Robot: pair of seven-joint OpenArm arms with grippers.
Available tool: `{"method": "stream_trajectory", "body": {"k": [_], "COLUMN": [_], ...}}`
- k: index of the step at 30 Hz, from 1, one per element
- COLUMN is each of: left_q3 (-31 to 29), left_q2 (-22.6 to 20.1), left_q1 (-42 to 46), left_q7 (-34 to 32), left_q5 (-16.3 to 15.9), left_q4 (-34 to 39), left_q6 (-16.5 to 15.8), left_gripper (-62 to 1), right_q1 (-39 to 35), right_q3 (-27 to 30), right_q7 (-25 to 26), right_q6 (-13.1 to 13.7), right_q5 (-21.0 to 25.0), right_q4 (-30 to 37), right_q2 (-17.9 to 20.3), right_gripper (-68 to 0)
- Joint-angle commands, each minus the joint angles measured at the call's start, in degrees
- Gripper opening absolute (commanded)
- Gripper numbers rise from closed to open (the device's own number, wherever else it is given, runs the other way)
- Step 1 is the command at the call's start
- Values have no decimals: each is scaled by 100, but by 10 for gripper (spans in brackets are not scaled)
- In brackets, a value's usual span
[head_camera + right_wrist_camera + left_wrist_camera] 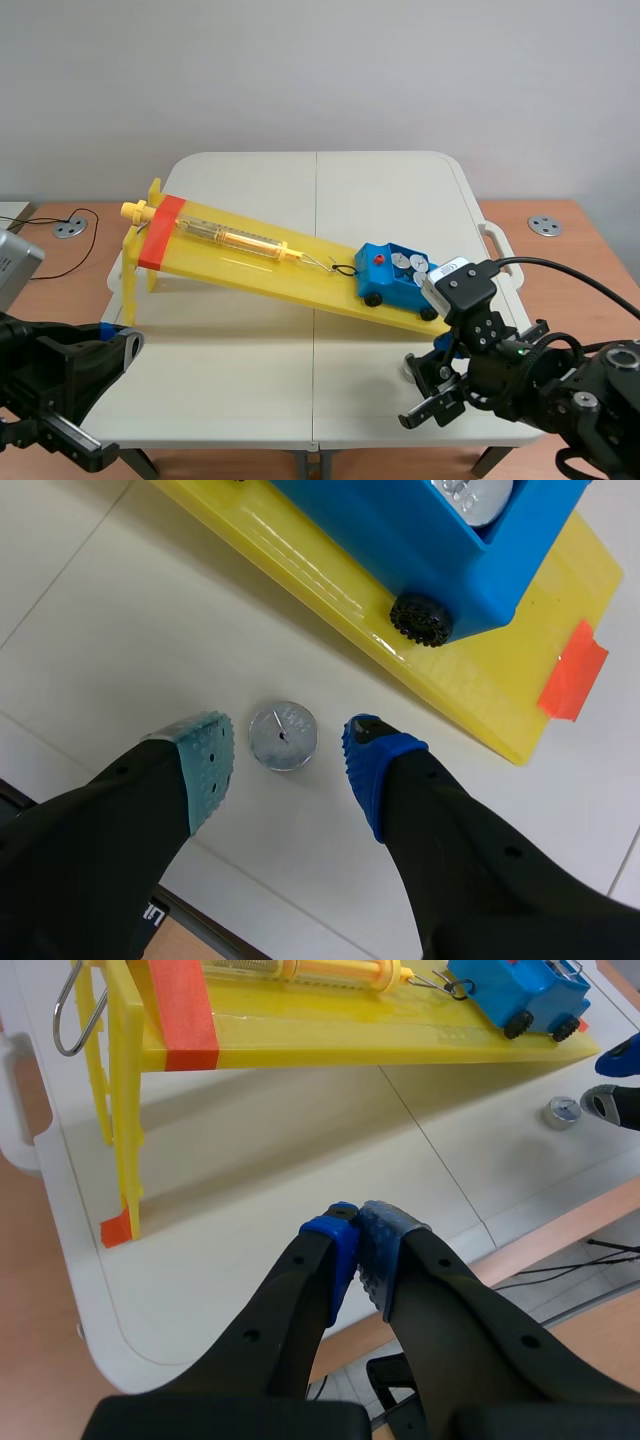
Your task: Place the four metal weights on the blue cart on the ramp.
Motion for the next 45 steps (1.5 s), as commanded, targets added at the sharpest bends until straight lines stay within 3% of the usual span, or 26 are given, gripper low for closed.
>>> {"method": "stream_trajectory", "body": {"k": [1,12,17,38,45], "left_q3": [-83,-83,-83,-83,-83], "left_q2": [31,31,31,31,31], "left_q1": [-111,-111,-111,-111,-111], "left_q7": [-509,-509,-509,-511,-511], "left_q5": [-426,-426,-426,-426,-426], "left_q4": [249,249,249,249,249], "left_q6": [-144,-144,-144,-144,-144], "left_gripper": [-582,-582,-582,-582,-582], "right_q1": [503,678,680,726,723], "right_q3": [-70,-326,-326,-623,-623], "right_q7": [846,916,925,927,841], "right_q6": [-173,-330,-684,-796,-1008], "right_q5": [153,66,-164,-164,-164], "right_q4": [247,-68,-96,-538,-599], "right_q2": [-61,-114,-114,-114,-111], "right_gripper": [-410,-418,-418,-419,-528]}}
